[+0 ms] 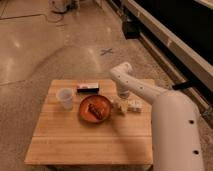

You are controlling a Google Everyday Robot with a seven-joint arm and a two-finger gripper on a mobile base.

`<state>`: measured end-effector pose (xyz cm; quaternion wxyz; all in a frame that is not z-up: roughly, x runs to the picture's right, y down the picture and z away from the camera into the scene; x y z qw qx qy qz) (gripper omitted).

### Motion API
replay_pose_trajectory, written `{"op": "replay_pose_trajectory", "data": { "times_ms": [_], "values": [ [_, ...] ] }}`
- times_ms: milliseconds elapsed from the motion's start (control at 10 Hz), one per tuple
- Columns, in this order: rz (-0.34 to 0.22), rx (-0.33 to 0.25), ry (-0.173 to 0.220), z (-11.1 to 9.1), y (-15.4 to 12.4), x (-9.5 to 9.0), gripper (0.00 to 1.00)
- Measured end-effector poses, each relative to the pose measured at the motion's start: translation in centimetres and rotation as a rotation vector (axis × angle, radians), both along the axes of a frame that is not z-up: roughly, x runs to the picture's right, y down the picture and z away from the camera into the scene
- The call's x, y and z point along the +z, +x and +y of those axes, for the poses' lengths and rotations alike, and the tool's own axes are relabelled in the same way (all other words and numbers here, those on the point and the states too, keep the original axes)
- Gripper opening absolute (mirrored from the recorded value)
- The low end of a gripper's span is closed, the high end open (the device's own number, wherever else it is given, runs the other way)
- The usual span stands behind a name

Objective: Stand the bottle upright

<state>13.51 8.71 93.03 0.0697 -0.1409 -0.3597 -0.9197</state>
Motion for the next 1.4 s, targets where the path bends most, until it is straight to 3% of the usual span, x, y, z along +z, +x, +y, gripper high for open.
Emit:
{"op": "replay_pose_trajectory", "data": {
  "times_ms": [200, 600, 1000, 1400],
  "values": [
    [0.028, -0.029, 0.006, -0.4, 0.1, 0.0, 0.78],
    [0.051, -0.032, 0.001, -0.2, -0.3, -0.1, 0.38],
    [0.030, -0.015, -0.004, -0.3, -1.7, -0.2, 0.02],
    [0.006, 0.099, 0.039, -3.3, -1.6, -0.5, 0.00]
  ]
}}
